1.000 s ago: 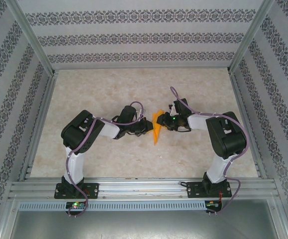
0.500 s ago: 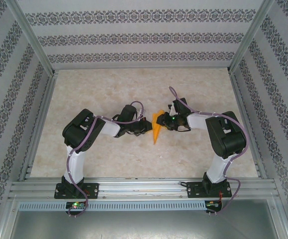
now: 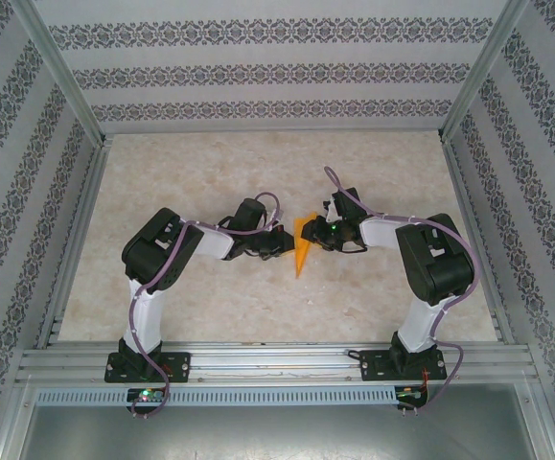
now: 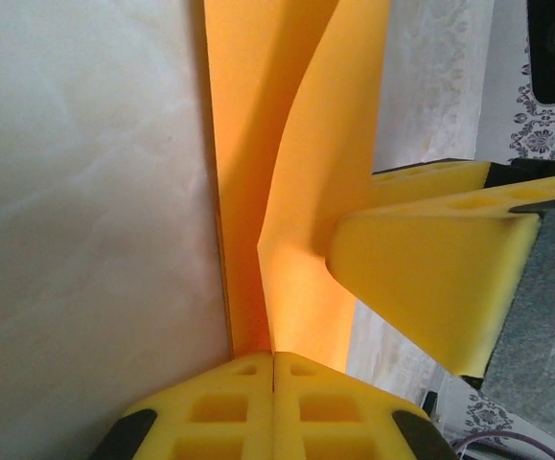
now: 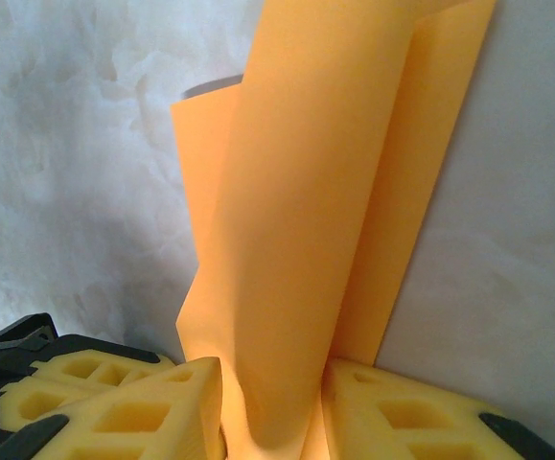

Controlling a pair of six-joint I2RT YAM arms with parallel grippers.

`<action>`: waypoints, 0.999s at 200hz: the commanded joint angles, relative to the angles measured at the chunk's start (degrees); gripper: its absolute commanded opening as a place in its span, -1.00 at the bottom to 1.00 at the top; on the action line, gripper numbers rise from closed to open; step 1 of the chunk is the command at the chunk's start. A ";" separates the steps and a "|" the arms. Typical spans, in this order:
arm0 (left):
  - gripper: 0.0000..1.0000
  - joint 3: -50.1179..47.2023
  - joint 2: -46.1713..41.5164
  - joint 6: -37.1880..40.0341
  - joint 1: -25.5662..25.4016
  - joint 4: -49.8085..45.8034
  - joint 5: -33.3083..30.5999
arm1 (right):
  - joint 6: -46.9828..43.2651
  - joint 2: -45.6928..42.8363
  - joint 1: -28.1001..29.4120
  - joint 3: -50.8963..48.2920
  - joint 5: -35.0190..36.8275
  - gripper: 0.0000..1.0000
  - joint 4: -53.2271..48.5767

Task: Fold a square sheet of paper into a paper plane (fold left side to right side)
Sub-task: Fold the wing for the fifth time at the center of the table.

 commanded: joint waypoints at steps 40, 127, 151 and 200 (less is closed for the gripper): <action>-0.89 2.33 2.78 5.11 0.99 -6.42 -1.20 | -2.18 3.05 1.03 -0.67 3.08 -0.27 -6.36; -0.90 2.73 2.58 6.10 2.04 -7.00 -1.98 | -2.55 3.23 1.12 -0.40 3.55 -0.27 -7.26; -0.91 2.57 2.33 6.07 2.19 -7.00 -2.29 | -2.63 3.30 1.12 -0.23 3.53 -0.27 -7.35; -0.92 1.38 0.68 6.82 2.27 -6.74 -1.89 | -2.63 3.66 1.25 -0.23 3.35 -0.27 -7.26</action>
